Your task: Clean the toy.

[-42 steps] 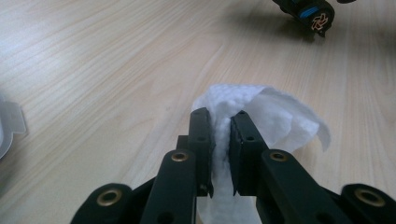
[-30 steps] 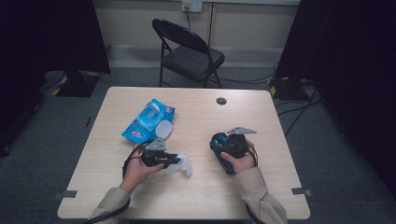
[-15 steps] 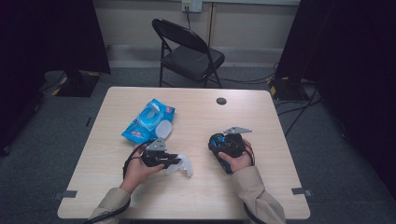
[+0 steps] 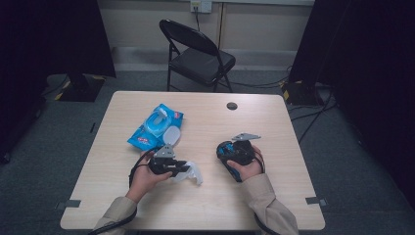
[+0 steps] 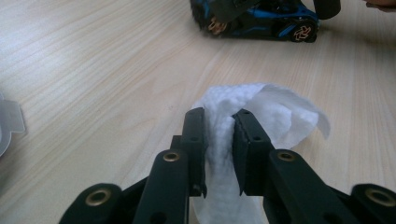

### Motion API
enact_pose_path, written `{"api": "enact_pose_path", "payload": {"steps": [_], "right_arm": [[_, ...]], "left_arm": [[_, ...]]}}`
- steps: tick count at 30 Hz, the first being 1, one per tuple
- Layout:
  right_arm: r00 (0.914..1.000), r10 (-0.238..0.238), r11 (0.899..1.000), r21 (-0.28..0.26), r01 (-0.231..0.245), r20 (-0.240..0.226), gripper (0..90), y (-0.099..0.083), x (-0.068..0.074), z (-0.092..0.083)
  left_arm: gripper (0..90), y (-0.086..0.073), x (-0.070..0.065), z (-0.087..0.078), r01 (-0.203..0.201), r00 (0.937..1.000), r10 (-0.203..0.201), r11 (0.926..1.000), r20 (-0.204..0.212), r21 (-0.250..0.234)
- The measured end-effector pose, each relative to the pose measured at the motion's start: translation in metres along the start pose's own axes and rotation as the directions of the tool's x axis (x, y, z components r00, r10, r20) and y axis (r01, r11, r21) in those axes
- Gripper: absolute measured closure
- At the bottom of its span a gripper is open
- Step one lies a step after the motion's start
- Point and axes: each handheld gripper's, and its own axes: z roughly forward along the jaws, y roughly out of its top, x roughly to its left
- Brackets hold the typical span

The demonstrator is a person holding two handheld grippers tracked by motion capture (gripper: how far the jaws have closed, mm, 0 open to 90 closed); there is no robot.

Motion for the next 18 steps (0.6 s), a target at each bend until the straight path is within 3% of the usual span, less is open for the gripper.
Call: {"api": "enact_pose_path", "payload": {"steps": [2, 9, 14, 18], "right_arm": [[0.9999, 0.010, 1.000, -0.028, -0.010, -0.007, 25.8, 0.000, 0.000, -0.001], [1.0000, 0.000, 1.000, -0.020, 0.000, -0.009, 26.3, 0.002, -0.001, -0.004], [0.9999, -0.011, 0.999, -0.031, 0.011, -0.013, 26.0, 0.004, -0.001, -0.011], [0.9998, -0.016, 0.999, -0.046, 0.015, -0.015, 24.9, 0.005, -0.001, -0.019]], "left_arm": [[75.1, 0.001, 0.000, 0.000, -0.003, 1.0000, 0.003, 1.0000, -0.002, 0.002], [65.8, 0.002, 0.000, -0.001, -0.005, 0.9999, 0.005, 1.0000, -0.012, 0.003], [59.9, 0.003, -0.001, -0.002, 0.021, 0.9997, -0.021, 0.9997, -0.010, 0.015], [42.4, 0.004, -0.001, -0.004, 0.017, 0.9991, -0.017, 0.9996, -0.038, 0.021]]}}
